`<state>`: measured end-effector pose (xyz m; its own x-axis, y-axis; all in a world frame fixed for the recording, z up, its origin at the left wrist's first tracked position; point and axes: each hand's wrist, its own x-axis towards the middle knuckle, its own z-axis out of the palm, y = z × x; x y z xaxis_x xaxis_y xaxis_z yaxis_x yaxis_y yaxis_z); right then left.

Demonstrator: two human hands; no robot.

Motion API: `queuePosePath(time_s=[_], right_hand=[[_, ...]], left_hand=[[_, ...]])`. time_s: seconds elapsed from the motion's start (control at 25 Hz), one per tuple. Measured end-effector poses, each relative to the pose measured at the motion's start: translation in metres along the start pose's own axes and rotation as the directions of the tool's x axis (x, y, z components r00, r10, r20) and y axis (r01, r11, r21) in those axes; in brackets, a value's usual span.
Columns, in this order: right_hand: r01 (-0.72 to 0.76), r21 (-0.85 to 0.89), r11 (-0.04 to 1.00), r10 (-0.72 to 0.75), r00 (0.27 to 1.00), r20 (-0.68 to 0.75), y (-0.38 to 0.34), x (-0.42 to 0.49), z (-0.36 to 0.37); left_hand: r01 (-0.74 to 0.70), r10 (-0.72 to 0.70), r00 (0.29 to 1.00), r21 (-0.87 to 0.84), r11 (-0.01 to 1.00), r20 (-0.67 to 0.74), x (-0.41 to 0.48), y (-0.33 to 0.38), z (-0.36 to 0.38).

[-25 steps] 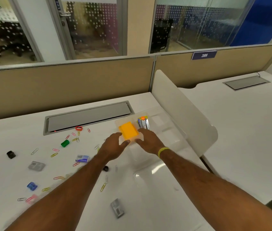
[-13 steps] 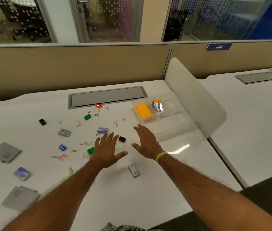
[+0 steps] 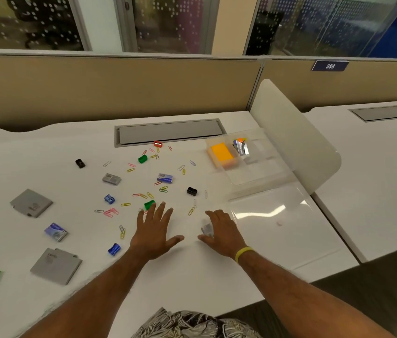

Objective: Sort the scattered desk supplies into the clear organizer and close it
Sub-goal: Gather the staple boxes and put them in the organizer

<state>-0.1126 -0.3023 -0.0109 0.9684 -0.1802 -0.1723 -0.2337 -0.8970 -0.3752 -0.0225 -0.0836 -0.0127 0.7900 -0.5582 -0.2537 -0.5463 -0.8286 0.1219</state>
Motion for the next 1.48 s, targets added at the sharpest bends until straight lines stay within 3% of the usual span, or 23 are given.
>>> queuePosePath(time_s=[0.16, 0.28, 0.44, 0.52, 0.64, 0.76, 0.88, 1.0, 1.12, 1.32, 1.48], right_hand=[[-0.049, -0.068, 0.997, 0.049, 0.999, 0.011, -0.003, -0.005, 0.009], [-0.076, -0.022, 0.997, 0.077, 0.997, 0.015, -0.008, -0.002, 0.012], [-0.113, 0.227, 0.967, 0.117, 0.993, -0.004, -0.020, 0.002, 0.008], [-0.155, 0.501, 0.851, 0.172, 0.985, 0.012, -0.037, 0.006, 0.004], [-0.281, 0.791, 0.543, 0.211, 0.958, 0.195, -0.065, 0.012, -0.003], [-0.385, 0.865, 0.320, 0.186, 0.921, 0.341, -0.080, 0.015, -0.007], [-0.405, 0.877, 0.260, 0.122, 0.914, 0.386, -0.084, 0.015, -0.004], [-0.400, 0.876, 0.269, 0.095, 0.916, 0.389, -0.084, 0.022, -0.002], [-0.380, 0.829, 0.409, 0.146, 0.925, 0.351, -0.084, 0.040, -0.004], [-0.194, 0.654, 0.731, 0.175, 0.980, 0.095, -0.080, 0.090, -0.013], [-0.090, 0.419, 0.904, 0.100, 0.995, -0.001, -0.087, 0.135, -0.021]], left_hand=[[-0.007, 0.007, 1.000, -0.007, 1.000, 0.002, -0.005, -0.006, 0.000], [0.003, -0.003, 1.000, -0.033, 0.999, 0.001, -0.008, -0.009, 0.001], [-0.005, -0.008, 0.997, -0.182, 0.983, -0.072, -0.013, -0.007, 0.001], [-0.009, -0.038, 0.994, -0.407, 0.914, -0.107, -0.015, 0.000, 0.000], [-0.100, 0.076, 0.995, -0.625, 0.775, -0.065, -0.019, 0.009, -0.002], [-0.160, 0.108, 0.987, -0.683, 0.713, -0.118, -0.021, 0.010, -0.002], [-0.193, 0.074, 0.978, -0.707, 0.680, -0.196, -0.020, 0.007, -0.005], [-0.167, 0.020, 0.979, -0.743, 0.648, -0.203, -0.016, 0.001, -0.009], [-0.043, -0.163, 0.976, -0.861, 0.507, -0.145, -0.012, -0.008, -0.018], [0.063, -0.382, 0.922, -0.998, 0.014, 0.053, -0.006, -0.038, -0.036], [0.053, -0.412, 0.891, -0.945, -0.322, 0.190, 0.000, -0.060, -0.045]])
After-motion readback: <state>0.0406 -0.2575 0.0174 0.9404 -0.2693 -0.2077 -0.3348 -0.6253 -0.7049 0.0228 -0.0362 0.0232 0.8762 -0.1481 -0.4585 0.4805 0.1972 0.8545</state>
